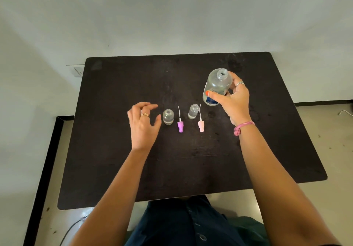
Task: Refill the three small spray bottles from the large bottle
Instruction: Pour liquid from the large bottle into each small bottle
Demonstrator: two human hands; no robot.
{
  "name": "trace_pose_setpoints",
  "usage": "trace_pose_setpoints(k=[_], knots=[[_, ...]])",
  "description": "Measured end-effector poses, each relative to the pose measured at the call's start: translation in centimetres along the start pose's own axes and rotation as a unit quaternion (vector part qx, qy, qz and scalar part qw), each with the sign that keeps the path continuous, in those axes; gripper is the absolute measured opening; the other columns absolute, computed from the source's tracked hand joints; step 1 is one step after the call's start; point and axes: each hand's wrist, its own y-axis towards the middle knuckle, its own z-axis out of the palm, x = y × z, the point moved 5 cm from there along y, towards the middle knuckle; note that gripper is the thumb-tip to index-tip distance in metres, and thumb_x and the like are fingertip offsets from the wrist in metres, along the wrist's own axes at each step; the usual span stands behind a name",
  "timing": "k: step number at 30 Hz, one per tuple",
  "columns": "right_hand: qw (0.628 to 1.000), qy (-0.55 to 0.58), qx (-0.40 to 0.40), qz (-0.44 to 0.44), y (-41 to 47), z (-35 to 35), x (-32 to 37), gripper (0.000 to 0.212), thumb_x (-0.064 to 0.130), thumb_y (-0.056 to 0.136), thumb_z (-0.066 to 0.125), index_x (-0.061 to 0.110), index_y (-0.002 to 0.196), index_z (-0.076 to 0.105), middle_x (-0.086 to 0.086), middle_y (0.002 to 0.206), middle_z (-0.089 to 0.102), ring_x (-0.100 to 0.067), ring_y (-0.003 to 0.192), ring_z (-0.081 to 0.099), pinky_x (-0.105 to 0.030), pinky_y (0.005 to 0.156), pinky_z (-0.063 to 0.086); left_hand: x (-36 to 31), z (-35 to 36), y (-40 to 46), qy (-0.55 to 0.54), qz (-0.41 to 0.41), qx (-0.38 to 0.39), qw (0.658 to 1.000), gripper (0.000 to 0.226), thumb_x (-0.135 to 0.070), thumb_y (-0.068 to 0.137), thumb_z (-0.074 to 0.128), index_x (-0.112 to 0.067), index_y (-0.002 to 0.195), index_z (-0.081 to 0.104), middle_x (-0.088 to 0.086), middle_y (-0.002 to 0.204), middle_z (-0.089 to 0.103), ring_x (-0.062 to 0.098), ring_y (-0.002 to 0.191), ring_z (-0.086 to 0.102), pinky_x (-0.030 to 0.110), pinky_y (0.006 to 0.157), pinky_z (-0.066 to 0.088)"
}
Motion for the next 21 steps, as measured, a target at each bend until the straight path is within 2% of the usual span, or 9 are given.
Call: trace_pose_setpoints(k=[2, 5, 8, 10, 13, 15, 18, 21], knots=[[1.000, 0.006, -0.004, 0.002, 0.0, 0.1, 0.2, 0.072, 0.026, 0.067, 0.088, 0.027, 0.129, 0.052, 0.007, 0.126, 0.057, -0.013, 0.116, 0.056, -0.019, 0.089, 0.052, 1.7, 0.2, 0.4, -0.005, -0.056, 0.035, 0.998, 0.053, -0.010, 0.081, 0.077, -0.011, 0.130, 0.057, 0.009, 0.137, 0.046, 0.027, 0.125, 0.041, 0.032, 0.103, 0.041], [1.000, 0.010, -0.008, 0.000, 0.0, 0.1, 0.4, 0.072, 0.027, 0.066, 0.088, 0.027, 0.129, 0.053, 0.007, 0.126, 0.058, -0.014, 0.116, 0.057, -0.018, 0.088, 0.052, 4.0, 1.4, 0.5, -0.026, -0.147, 0.133, 0.980, 0.071, -0.015, 0.085, 0.074, -0.011, 0.146, 0.038, 0.007, 0.152, 0.033, 0.024, 0.142, 0.029, 0.037, 0.115, 0.033], [1.000, 0.007, -0.014, 0.001, 0.0, 0.2, 0.6, 0.072, 0.029, 0.066, 0.088, 0.027, 0.129, 0.053, 0.008, 0.126, 0.058, -0.014, 0.116, 0.057, -0.017, 0.087, 0.052, 5.1, 2.1, 0.3, -0.029, -0.211, 0.189, 0.959, 0.079, -0.019, 0.089, 0.070, -0.010, 0.153, 0.024, 0.007, 0.156, 0.028, 0.024, 0.146, 0.025, 0.040, 0.117, 0.030], [1.000, 0.008, -0.017, 0.003, -0.1, 0.2, 0.7, 0.072, 0.028, 0.066, 0.088, 0.028, 0.129, 0.053, 0.008, 0.126, 0.058, -0.013, 0.115, 0.057, -0.013, 0.084, 0.051, 5.6, 2.3, 0.4, -0.047, -0.250, 0.192, 0.948, 0.078, -0.016, 0.091, 0.067, -0.009, 0.153, 0.022, 0.009, 0.156, 0.030, 0.025, 0.145, 0.029, 0.037, 0.115, 0.029], [1.000, 0.009, -0.018, 0.001, -0.1, 0.3, 0.9, 0.070, 0.027, 0.067, 0.087, 0.029, 0.127, 0.052, 0.009, 0.125, 0.057, -0.013, 0.114, 0.057, -0.010, 0.082, 0.049, 6.2, 2.5, 0.8, -0.060, -0.280, 0.178, 0.942, 0.074, -0.012, 0.090, 0.067, -0.009, 0.152, 0.027, 0.009, 0.150, 0.041, 0.025, 0.140, 0.038, 0.036, 0.114, 0.033], [1.000, 0.009, -0.019, 0.000, -0.1, 0.4, 1.1, 0.069, 0.027, 0.067, 0.087, 0.029, 0.127, 0.052, 0.009, 0.125, 0.057, -0.012, 0.115, 0.057, -0.012, 0.085, 0.050, 6.5, 2.7, 1.0, -0.066, -0.291, 0.168, 0.940, 0.069, -0.011, 0.089, 0.068, -0.010, 0.149, 0.034, 0.008, 0.145, 0.047, 0.024, 0.135, 0.044, 0.035, 0.111, 0.037], [1.000, 0.012, -0.021, -0.002, -0.1, 0.3, 1.3, 0.072, 0.029, 0.066, 0.088, 0.027, 0.129, 0.053, 0.008, 0.126, 0.058, -0.013, 0.116, 0.056, -0.017, 0.087, 0.052, 7.1, 3.0, 0.8, -0.087, -0.310, 0.149, 0.935, 0.055, -0.013, 0.088, 0.070, -0.013, 0.139, 0.048, 0.007, 0.134, 0.056, 0.022, 0.124, 0.054, 0.030, 0.102, 0.045], [1.000, 0.020, -0.020, -0.004, -0.1, 0.0, 1.7, 0.072, 0.025, 0.065, 0.088, 0.027, 0.128, 0.053, 0.007, 0.125, 0.058, -0.013, 0.115, 0.057, -0.018, 0.086, 0.053, 7.5, 2.9, 0.4, -0.107, -0.327, 0.133, 0.930, 0.046, -0.015, 0.088, 0.072, -0.014, 0.131, 0.056, 0.004, 0.126, 0.062, 0.016, 0.112, 0.059, 0.024, 0.092, 0.045]])
